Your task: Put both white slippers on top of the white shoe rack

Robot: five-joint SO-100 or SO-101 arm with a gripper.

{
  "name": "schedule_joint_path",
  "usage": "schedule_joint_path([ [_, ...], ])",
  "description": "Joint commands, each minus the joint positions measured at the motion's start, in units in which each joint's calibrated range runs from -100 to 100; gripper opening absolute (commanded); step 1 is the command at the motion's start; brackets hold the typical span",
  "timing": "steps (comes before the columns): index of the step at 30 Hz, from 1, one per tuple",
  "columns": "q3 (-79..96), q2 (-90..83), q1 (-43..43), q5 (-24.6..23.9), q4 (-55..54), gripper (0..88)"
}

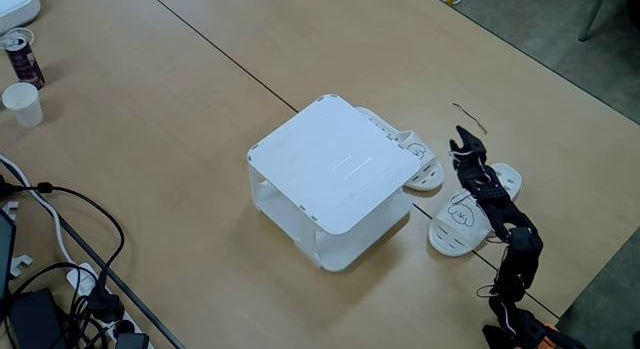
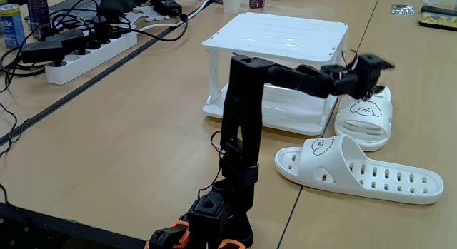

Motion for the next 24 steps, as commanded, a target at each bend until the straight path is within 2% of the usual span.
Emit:
schedule_joint_path([
  [1, 2.32, -0.77, -2.86, 0.42, 0.09, 18.5],
  [11, 13.32, 1.75, -8.37, 0.42, -0.17, 24.0],
  [24, 1.32, 12.86, -8.13, 0.42, -3.71, 23.9],
])
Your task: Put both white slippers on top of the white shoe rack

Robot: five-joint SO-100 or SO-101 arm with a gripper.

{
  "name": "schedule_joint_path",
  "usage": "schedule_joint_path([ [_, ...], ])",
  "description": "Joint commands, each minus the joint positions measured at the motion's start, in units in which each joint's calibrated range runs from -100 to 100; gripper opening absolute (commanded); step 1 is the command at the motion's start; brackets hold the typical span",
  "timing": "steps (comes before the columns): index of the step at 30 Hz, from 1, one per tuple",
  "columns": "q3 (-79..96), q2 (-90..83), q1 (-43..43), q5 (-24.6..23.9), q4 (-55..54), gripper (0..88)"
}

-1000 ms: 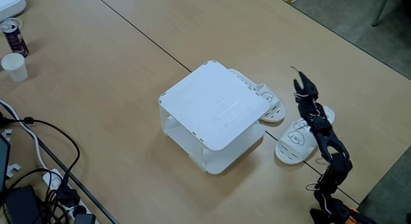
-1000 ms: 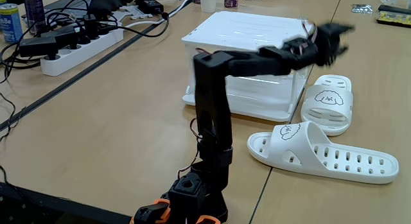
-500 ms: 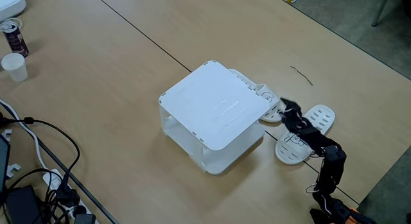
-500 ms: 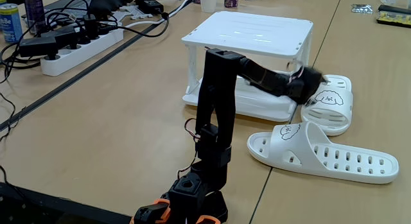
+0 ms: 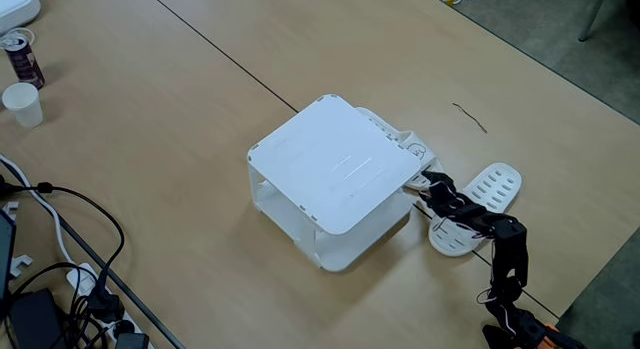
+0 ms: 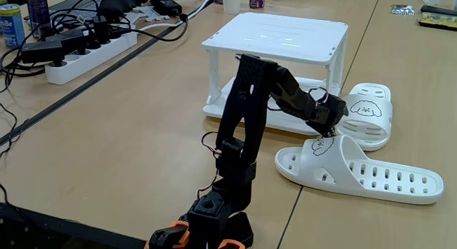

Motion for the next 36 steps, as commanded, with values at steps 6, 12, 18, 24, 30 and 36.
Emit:
schedule_joint_path([
  [6, -4.88, -3.11, 0.95, 0.42, -0.96, 23.9],
  [12, -8.49, -1.34, 0.95, 0.42, -0.96, 24.0],
  [18, -16.60, 2.36, 2.35, 0.42, -0.61, 24.1],
  [24, -17.51, 5.56, 3.99, 0.42, -0.61, 24.0],
  [30, -18.50, 8.42, 4.16, 0.42, -0.87, 24.0],
  [36, -24.81, 12.63, 3.25, 0.42, -0.87, 24.0],
])
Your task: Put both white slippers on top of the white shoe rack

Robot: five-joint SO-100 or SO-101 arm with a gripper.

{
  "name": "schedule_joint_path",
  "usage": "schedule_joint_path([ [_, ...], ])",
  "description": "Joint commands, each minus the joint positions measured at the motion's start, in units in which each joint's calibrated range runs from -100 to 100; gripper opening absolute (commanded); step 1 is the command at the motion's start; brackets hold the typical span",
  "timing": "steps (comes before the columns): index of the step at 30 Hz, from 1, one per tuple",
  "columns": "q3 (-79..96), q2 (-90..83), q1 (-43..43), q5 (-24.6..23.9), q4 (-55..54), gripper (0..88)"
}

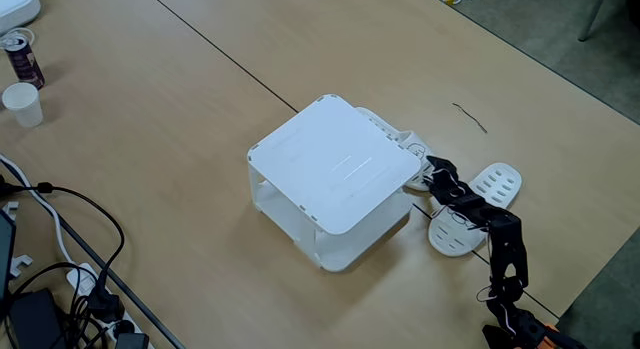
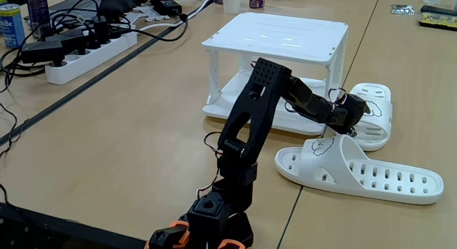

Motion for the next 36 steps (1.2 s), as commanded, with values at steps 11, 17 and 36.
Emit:
schedule_joint_path([
  [11, -18.21, 8.67, -2.32, 0.42, -1.04, 23.9],
  [17, -21.55, 10.02, -1.83, 0.42, -0.87, 13.0],
  [36, -21.01, -8.66, 12.73, 0.42, -0.27, 0.8],
])
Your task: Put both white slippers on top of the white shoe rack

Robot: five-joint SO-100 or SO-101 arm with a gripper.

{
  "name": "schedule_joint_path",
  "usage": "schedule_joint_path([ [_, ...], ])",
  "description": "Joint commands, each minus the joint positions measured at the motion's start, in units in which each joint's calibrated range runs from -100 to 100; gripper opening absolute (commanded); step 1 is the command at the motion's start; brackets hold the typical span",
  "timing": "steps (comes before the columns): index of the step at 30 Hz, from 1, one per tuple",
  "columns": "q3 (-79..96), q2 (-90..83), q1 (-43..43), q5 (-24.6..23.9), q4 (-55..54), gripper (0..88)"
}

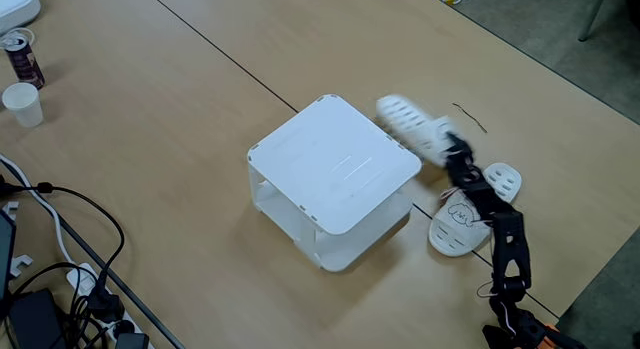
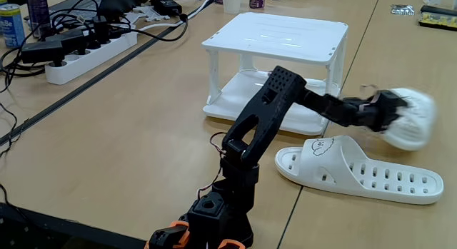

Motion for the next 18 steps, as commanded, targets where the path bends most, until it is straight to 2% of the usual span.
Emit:
schedule_joint_path([
  [1, -3.31, -16.03, 4.32, 0.42, -0.10, 0.8],
  [5, -2.95, -22.76, 5.22, 0.42, 0.08, 0.8],
  [8, -2.77, -29.32, 4.24, 0.42, 4.91, 0.8],
  [18, -3.31, -47.50, -10.56, 0.42, 21.56, 0.8],
])
